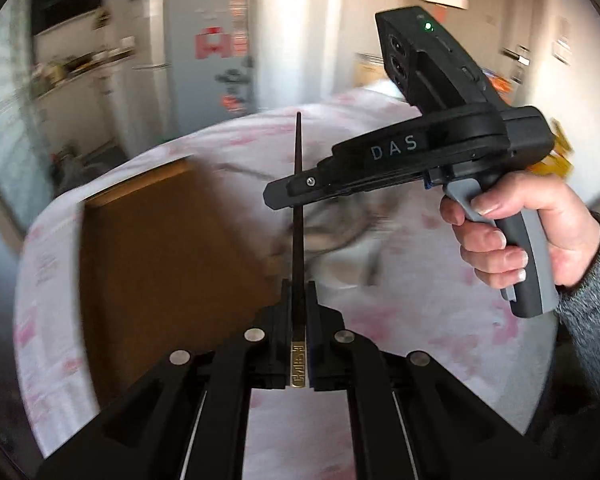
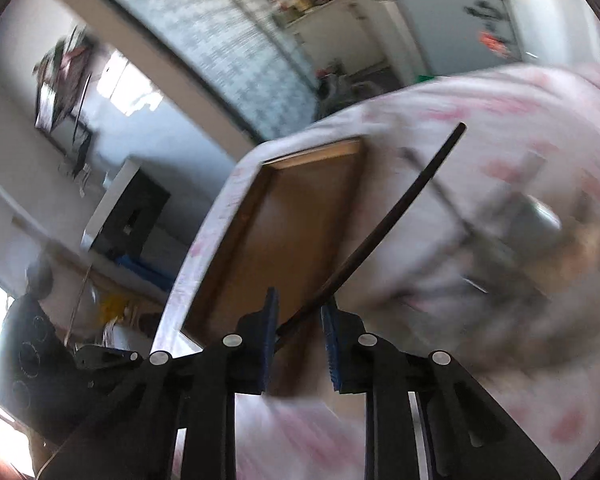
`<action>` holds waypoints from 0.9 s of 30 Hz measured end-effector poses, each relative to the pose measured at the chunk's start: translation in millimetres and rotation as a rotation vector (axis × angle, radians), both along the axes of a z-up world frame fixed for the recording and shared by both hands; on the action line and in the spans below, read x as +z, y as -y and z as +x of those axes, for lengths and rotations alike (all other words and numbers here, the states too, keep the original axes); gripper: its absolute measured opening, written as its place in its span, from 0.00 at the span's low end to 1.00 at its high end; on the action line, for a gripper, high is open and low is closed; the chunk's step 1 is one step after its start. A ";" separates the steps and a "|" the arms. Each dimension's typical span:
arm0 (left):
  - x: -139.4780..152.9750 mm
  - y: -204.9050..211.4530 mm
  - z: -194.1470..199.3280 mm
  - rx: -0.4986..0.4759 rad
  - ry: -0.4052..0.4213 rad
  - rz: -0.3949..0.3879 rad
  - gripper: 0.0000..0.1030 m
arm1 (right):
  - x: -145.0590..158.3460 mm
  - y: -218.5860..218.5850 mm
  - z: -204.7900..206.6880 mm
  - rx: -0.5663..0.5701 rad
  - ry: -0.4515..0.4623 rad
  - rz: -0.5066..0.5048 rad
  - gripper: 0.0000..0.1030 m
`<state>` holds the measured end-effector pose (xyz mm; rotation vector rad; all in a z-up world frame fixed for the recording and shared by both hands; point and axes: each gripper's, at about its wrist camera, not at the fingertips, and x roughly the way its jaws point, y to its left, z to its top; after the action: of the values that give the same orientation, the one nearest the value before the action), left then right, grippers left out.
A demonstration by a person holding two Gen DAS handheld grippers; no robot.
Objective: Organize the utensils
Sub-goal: 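Carry the chopstick into the wooden tray and open the left gripper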
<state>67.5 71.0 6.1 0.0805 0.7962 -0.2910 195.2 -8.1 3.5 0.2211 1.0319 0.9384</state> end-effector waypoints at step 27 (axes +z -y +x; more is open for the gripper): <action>-10.4 -48.5 13.0 0.208 0.031 0.044 0.70 | 18.6 94.9 34.6 -0.076 0.096 -0.193 0.58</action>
<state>80.5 119.5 -4.4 0.0431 0.7739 -0.0750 229.8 -103.0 22.0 0.0536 1.0113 0.7685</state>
